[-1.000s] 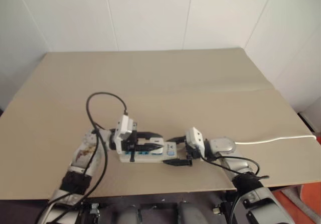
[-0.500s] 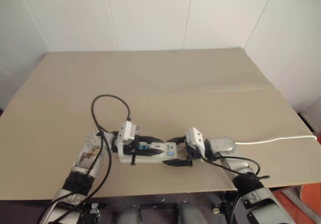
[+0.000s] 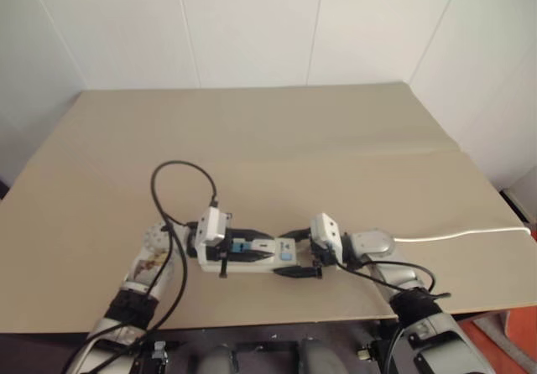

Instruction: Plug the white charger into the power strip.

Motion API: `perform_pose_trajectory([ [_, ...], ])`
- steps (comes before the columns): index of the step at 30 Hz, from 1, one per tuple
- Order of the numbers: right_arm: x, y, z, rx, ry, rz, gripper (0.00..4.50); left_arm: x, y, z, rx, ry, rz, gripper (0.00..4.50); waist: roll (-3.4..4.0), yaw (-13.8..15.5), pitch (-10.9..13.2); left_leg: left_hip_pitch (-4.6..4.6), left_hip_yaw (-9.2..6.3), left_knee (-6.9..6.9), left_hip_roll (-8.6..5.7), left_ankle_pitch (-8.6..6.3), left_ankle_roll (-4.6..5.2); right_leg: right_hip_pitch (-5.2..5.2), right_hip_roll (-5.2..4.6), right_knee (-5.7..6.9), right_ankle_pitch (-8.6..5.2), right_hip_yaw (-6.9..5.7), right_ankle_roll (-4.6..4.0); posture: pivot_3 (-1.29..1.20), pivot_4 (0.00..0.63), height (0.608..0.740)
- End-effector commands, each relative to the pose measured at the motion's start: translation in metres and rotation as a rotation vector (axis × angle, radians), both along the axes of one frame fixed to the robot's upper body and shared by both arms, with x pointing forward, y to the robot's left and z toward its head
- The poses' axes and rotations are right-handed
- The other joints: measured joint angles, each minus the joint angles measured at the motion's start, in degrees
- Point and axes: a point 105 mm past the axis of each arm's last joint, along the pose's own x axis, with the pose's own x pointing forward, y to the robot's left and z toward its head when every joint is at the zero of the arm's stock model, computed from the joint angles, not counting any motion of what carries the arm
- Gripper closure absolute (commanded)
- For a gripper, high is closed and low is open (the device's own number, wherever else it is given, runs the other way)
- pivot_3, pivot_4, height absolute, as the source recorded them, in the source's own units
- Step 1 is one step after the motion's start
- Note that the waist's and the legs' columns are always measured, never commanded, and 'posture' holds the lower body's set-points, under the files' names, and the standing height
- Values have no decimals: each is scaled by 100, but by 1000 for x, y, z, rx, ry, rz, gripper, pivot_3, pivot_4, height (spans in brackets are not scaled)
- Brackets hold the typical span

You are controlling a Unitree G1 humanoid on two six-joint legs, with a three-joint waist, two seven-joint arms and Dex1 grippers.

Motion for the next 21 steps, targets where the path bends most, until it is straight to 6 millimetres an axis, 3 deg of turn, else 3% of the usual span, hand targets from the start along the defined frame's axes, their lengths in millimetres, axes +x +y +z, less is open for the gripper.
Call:
perform_pose_trajectory([
  [1, -5, -4, -11, -54, 29, 17, 1066, -3, 19, -39, 183, 141, 59, 2730, 1, -5, -5, 0, 0, 0, 0, 0, 0, 0, 0, -1, 0, 0, 0, 0, 150, 740],
  [10, -7, 0, -12, -52, 26, 37, 1066, 0, 25, -2, 164, 95, 24, 19, 8, -19, -6, -12, 2, -8, 0, 0, 0, -13, 2, -8, 0, 4, 0, 0, 150, 740],
  [14, -6, 0, -11, -44, 13, 36, 1066, 4, 44, 31, 236, 57, 41, 19, -12, -21, 12, -27, 1, -11, 2, 0, 0, -30, 3, -9, 0, 2, 0, 0, 150, 740],
  [17, -5, -4, -9, -44, 13, 20, 28, 2, 65, 56, 276, 70, 31, 0, -27, -16, 30, -32, -2, -11, 2, 0, 0, -32, 3, -11, 0, -3, 0, 0, 150, 740],
  [21, -2, -22, 2, -53, -42, -36, 6, 0, 93, 71, 352, 38, 62, 0, -21, 12, 39, -38, 3, -19, 0, -1, 0, -35, -3, -23, -1, -3, 1, 0, 150, 740],
])
